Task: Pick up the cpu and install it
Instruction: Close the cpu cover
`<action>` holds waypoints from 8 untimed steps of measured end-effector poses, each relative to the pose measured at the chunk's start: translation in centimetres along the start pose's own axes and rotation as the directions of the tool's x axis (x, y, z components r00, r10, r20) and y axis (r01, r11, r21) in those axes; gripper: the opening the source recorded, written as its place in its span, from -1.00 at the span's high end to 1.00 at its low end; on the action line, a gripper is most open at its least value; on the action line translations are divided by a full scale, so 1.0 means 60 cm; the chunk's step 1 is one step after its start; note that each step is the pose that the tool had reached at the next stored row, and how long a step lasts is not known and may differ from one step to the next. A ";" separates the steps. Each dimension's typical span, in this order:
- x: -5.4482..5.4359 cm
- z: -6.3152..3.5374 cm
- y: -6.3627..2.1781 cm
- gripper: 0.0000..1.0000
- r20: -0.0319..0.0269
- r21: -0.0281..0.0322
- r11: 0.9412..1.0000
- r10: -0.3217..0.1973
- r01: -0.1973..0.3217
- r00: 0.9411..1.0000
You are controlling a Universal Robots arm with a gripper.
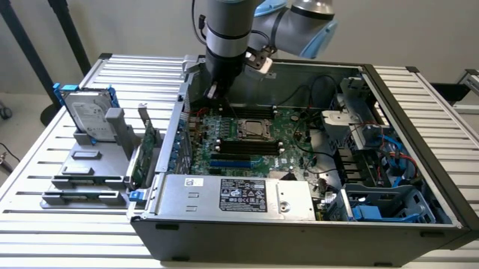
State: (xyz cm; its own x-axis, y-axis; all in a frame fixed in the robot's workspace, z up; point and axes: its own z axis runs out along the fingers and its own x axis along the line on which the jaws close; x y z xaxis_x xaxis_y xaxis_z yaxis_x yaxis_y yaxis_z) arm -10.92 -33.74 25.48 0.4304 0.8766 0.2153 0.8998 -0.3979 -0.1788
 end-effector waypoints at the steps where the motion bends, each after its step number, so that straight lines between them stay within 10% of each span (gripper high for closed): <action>1: -0.001 0.001 -0.001 0.79 -0.005 0.001 1.000 0.003 -0.003 1.000; 8: -0.003 0.007 -0.002 0.79 -0.056 0.014 0.999 0.040 -0.039 0.998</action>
State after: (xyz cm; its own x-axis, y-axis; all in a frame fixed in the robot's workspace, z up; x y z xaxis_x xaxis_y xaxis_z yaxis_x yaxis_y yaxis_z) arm -11.15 -33.74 25.03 0.4691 0.8434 0.2619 0.8813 -0.4279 -0.2007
